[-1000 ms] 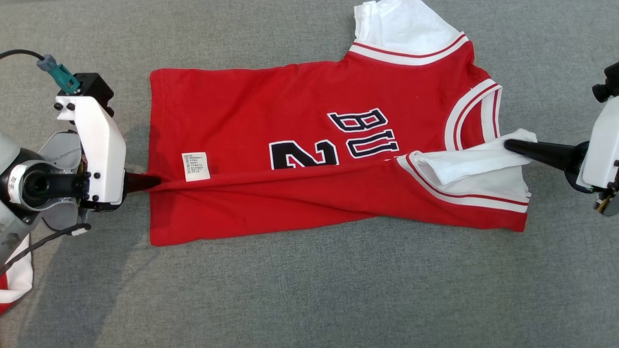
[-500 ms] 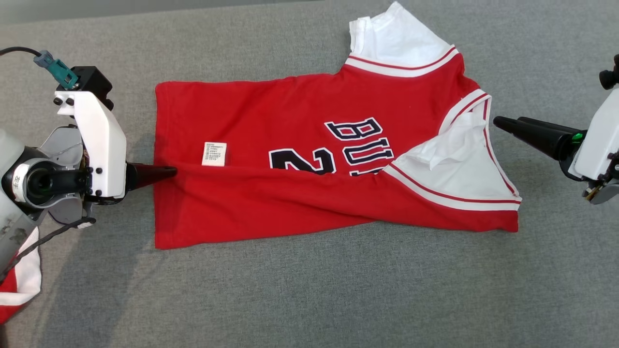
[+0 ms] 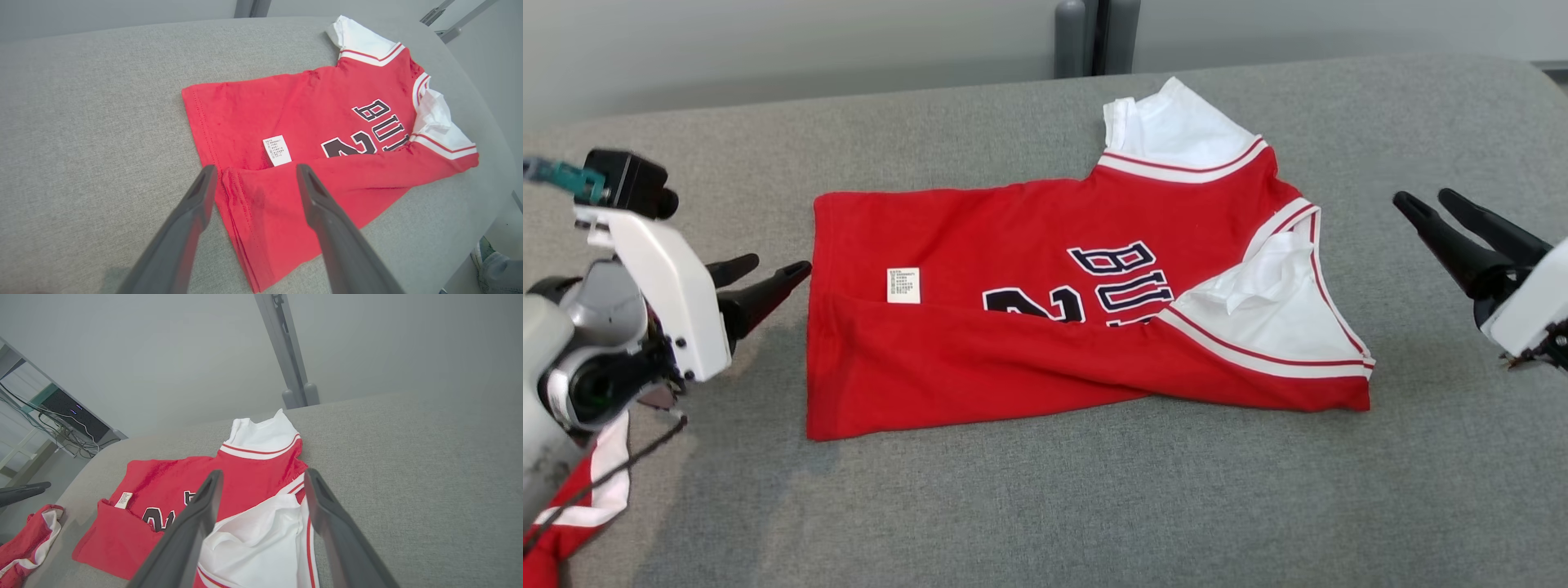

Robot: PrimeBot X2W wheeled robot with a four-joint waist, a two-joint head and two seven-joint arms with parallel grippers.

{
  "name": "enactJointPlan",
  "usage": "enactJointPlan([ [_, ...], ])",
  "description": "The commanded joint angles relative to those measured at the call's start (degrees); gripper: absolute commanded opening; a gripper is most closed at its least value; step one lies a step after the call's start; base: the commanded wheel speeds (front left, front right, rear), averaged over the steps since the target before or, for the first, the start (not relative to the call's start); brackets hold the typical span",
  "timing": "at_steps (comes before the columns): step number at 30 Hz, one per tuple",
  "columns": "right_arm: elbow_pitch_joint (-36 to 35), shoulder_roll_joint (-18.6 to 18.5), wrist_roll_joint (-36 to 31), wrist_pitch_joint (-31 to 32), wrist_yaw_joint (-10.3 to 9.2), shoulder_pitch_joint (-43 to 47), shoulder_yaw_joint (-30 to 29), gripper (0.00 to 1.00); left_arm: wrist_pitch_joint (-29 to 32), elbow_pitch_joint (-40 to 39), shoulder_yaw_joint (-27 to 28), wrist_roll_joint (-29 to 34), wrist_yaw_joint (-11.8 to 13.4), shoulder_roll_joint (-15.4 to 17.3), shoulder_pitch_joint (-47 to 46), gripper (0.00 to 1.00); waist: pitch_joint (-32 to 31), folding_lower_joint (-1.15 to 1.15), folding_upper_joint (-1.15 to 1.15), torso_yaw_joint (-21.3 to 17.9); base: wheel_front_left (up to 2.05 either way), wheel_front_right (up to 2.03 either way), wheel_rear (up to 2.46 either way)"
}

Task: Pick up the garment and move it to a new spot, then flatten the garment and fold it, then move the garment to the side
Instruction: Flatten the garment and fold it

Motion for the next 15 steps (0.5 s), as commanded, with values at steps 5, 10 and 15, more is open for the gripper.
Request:
enactJointPlan([
  [5, 2.1, 0.8, -4.9, -9.6, 0.04, 5.1, -0.2, 1.00, -13.5, -3.6, 1.1, 4.3, 3.0, 0.7, 7.3, 1.00, -2.6, 0.00, 0.00, 0.2, 0.00, 0.00, 0.00],
  [10, 3.6, 2.2, -7.0, -12.4, 0.04, 9.3, -2.9, 1.00, -23.9, -6.9, 1.7, 7.6, 8.5, 0.7, 13.0, 1.00, -3.4, 0.00, 0.00, 0.4, 0.00, 0.00, 0.00],
  [15, 5.5, 5.6, -12.7, -12.8, 0.04, 15.3, -12.2, 1.00, -34.0, -9.9, 2.4, 10.0, 14.8, -0.5, 19.6, 1.00, -4.0, 0.00, 0.00, 0.6, 0.00, 0.00, 0.00],
])
